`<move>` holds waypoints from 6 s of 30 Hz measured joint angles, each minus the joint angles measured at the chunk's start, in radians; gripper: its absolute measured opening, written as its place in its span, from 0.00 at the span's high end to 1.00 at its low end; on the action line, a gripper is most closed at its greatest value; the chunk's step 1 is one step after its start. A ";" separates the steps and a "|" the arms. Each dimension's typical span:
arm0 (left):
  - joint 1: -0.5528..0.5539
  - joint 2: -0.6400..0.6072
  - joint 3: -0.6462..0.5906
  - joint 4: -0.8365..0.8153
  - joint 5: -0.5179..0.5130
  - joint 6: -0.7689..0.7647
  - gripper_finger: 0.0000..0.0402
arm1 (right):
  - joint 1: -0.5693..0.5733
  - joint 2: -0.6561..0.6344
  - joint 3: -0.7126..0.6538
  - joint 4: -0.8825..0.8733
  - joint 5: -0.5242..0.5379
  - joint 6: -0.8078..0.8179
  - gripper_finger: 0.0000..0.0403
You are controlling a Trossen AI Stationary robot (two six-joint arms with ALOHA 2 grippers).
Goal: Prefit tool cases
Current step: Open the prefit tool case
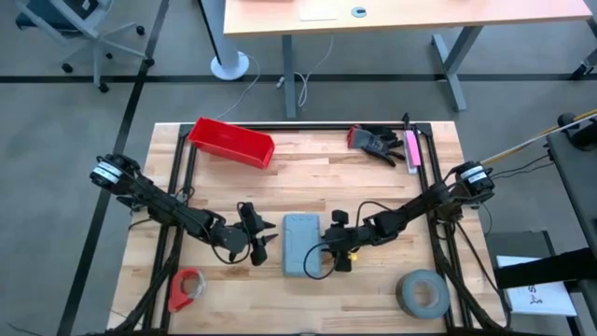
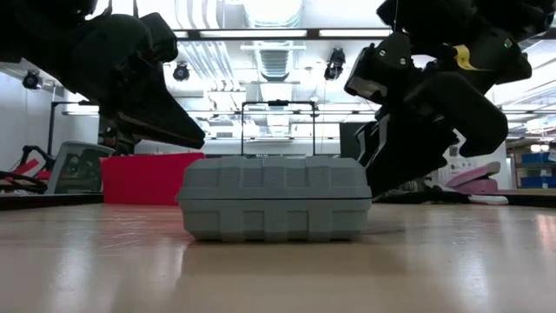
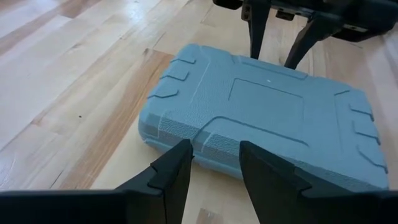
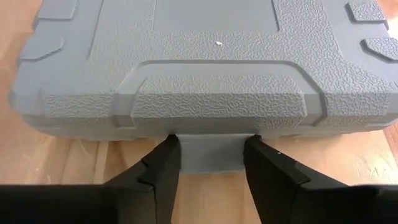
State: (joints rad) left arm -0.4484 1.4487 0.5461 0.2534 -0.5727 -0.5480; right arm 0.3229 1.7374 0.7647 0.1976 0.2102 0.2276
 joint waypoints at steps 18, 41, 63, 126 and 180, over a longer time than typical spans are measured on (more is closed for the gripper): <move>-0.002 0.000 0.000 0.000 0.039 -0.001 0.64 | 0.000 -0.013 0.016 -0.013 -0.035 0.010 0.50; -0.002 0.000 0.000 -0.001 0.041 0.000 0.63 | -0.018 0.019 0.015 -0.021 -0.027 0.008 0.40; -0.002 0.000 0.000 0.000 0.042 0.003 0.64 | -0.024 0.077 0.049 0.064 -0.025 -0.015 0.52; -0.072 0.359 0.197 -0.046 0.186 -0.012 0.65 | -0.006 -0.010 0.149 -0.119 -0.025 -0.071 0.55; -0.057 0.339 0.225 0.018 0.018 0.048 0.67 | -0.004 -0.068 0.214 -0.056 -0.028 -0.095 0.39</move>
State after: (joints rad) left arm -0.5053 1.7874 0.7712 0.2712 -0.5549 -0.4995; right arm 0.3187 1.6699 0.9791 0.1417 0.1818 0.1326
